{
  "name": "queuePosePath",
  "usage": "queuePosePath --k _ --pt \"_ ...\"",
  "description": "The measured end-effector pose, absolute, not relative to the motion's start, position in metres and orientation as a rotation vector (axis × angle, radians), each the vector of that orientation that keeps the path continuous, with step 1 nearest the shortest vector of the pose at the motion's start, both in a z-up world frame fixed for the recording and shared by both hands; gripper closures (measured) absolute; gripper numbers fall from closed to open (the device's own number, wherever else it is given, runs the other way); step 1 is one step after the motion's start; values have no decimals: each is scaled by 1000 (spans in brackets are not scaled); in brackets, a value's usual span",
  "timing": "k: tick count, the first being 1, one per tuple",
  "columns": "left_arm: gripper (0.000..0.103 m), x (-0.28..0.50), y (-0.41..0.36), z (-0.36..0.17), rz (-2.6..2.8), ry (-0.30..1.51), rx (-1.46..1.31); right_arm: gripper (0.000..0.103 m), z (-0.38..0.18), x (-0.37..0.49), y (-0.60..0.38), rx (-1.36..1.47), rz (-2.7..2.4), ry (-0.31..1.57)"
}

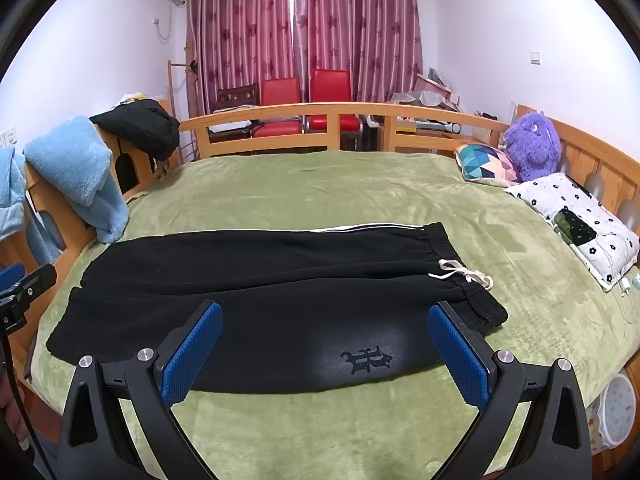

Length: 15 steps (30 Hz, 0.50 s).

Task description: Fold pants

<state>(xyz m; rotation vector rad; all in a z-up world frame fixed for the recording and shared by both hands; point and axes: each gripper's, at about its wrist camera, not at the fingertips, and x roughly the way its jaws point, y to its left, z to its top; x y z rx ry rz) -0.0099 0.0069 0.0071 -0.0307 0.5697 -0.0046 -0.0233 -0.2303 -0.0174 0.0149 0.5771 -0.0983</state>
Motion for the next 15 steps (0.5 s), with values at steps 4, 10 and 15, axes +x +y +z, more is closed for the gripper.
queuePosePath --k 4,10,15 --pt "0 -11 8 7 0 569 -27 1 -18 -23 -230 17 -96 576" --pt "0 -11 7 7 -1 570 -28 1 -18 -23 -226 17 -92 570" --pt "0 -11 6 7 -1 570 -30 1 -18 -23 -225 18 -93 571"
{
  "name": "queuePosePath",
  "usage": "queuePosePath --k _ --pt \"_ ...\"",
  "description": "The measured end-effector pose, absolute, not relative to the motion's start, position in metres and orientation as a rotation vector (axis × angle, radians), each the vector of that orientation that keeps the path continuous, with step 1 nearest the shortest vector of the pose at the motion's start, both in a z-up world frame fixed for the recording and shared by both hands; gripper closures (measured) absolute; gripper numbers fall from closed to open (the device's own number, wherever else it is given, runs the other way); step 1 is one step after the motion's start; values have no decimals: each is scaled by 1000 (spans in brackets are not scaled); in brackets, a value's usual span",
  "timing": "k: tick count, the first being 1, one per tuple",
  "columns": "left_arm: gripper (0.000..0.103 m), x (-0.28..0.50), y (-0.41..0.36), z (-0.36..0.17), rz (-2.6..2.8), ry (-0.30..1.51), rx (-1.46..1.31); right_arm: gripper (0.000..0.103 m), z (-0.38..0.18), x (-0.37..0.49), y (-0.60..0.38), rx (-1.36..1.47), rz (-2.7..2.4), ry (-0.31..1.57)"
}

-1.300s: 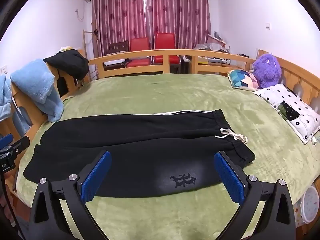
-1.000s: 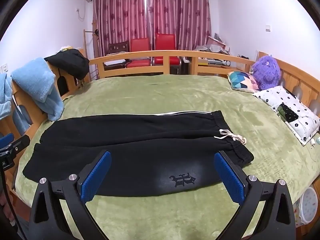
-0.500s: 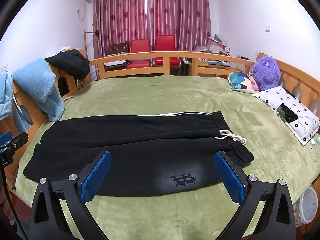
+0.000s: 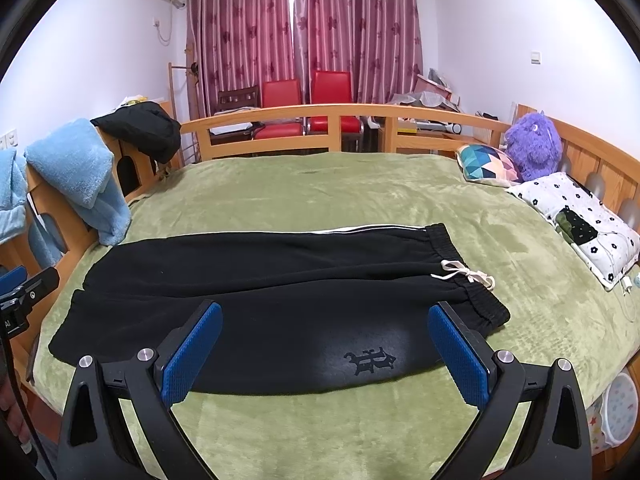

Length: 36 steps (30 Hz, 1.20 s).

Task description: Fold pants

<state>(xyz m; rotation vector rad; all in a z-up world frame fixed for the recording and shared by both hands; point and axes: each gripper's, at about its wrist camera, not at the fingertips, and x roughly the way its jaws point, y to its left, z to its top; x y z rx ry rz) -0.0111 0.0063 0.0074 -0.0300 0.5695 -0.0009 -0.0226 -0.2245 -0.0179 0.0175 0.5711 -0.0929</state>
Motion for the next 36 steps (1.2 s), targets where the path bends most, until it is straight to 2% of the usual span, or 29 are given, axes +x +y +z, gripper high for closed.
queuePosePath --k 36 --pt "0 -14 -2 9 -9 566 -33 1 -18 -23 -224 27 -93 565"
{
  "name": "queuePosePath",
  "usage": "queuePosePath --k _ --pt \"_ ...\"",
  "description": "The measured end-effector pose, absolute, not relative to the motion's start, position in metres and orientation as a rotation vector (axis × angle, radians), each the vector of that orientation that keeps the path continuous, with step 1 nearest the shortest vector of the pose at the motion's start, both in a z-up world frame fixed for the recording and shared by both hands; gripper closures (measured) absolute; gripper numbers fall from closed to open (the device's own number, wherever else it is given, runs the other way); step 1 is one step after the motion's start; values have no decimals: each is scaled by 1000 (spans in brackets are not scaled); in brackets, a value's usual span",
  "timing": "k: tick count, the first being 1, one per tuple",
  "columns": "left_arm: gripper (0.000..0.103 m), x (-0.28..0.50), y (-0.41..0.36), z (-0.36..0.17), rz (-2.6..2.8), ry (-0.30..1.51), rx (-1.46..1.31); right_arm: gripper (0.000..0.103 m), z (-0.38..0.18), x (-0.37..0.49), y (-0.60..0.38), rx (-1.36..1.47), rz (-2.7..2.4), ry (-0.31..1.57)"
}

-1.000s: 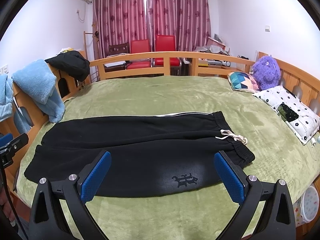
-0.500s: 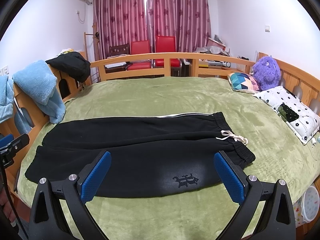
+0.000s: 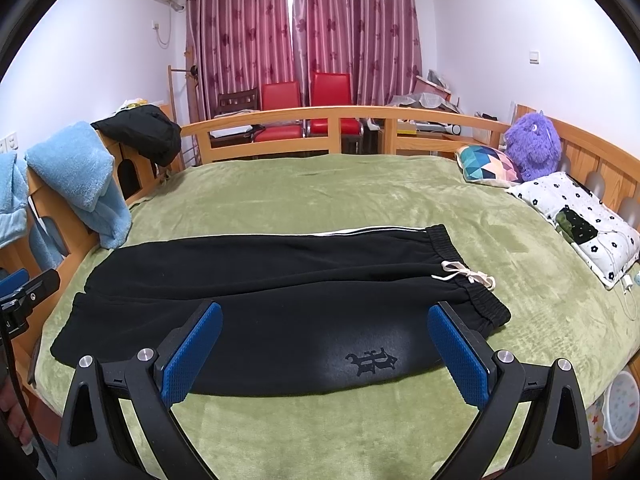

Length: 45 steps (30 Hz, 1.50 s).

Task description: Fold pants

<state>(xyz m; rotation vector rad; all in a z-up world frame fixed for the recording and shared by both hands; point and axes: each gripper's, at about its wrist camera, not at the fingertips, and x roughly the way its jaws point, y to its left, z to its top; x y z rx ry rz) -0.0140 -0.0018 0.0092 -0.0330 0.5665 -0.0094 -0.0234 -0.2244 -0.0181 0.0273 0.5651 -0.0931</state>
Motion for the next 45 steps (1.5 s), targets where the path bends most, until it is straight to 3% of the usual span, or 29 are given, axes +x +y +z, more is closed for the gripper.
queuePosePath --k 19,28,30,32,45 --pt "0 3 -1 11 -21 570 -42 1 -9 -3 -226 77 -24 552" --pt "0 27 25 -15 57 595 -114 4 -33 30 -242 88 -1 550" --pt "0 34 37 -29 69 627 -159 8 -47 40 -249 71 -8 591" --pt "1 42 49 -45 72 673 -213 19 -65 46 -258 56 -21 643" --pt "1 47 111 -152 179 877 -276 41 -188 58 -331 184 -106 851"
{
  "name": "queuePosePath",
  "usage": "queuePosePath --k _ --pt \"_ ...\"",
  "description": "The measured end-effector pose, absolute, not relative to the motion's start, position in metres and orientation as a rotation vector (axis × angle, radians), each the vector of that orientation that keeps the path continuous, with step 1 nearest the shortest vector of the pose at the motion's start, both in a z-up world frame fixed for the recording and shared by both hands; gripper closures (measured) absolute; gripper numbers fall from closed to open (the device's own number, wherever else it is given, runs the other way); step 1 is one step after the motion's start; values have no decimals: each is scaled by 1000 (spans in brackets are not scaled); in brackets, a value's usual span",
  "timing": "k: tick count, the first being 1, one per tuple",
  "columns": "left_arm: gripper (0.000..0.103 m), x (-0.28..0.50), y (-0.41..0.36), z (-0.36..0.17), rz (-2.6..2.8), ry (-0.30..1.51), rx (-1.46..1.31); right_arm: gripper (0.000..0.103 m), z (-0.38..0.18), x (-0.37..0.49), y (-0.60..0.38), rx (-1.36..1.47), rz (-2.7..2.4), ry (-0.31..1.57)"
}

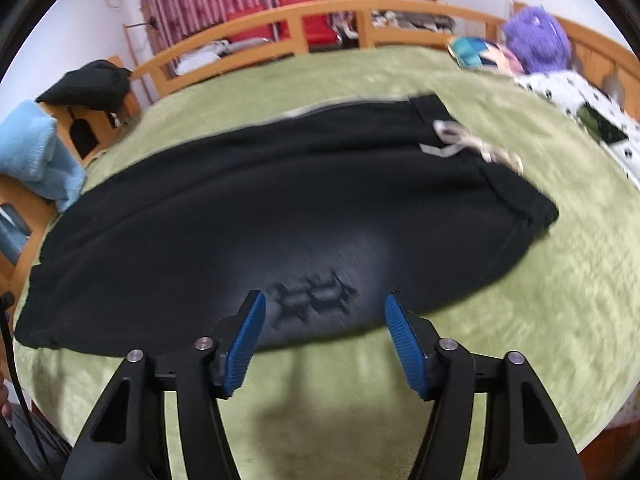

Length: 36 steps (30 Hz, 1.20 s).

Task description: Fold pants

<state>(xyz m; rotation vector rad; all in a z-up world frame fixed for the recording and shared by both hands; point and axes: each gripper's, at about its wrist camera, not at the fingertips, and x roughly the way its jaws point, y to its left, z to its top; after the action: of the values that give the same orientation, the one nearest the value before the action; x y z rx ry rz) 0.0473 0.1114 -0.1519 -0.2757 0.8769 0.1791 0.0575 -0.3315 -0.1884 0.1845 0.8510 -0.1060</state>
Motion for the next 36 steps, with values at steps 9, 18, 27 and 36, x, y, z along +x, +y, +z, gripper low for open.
queuePosePath --k 9,18,27,36 --pt "1 20 176 -212 208 936 -470 41 -232 57 -372 354 -185 914" --pt "1 46 197 -240 217 937 -566 27 -249 82 -378 512 -192 874" --pt "90 73 233 -222 266 888 -667 84 -221 105 -364 438 -155 834" --pt "92 93 225 -144 182 750 -570 86 -156 109 -361 391 -87 750"
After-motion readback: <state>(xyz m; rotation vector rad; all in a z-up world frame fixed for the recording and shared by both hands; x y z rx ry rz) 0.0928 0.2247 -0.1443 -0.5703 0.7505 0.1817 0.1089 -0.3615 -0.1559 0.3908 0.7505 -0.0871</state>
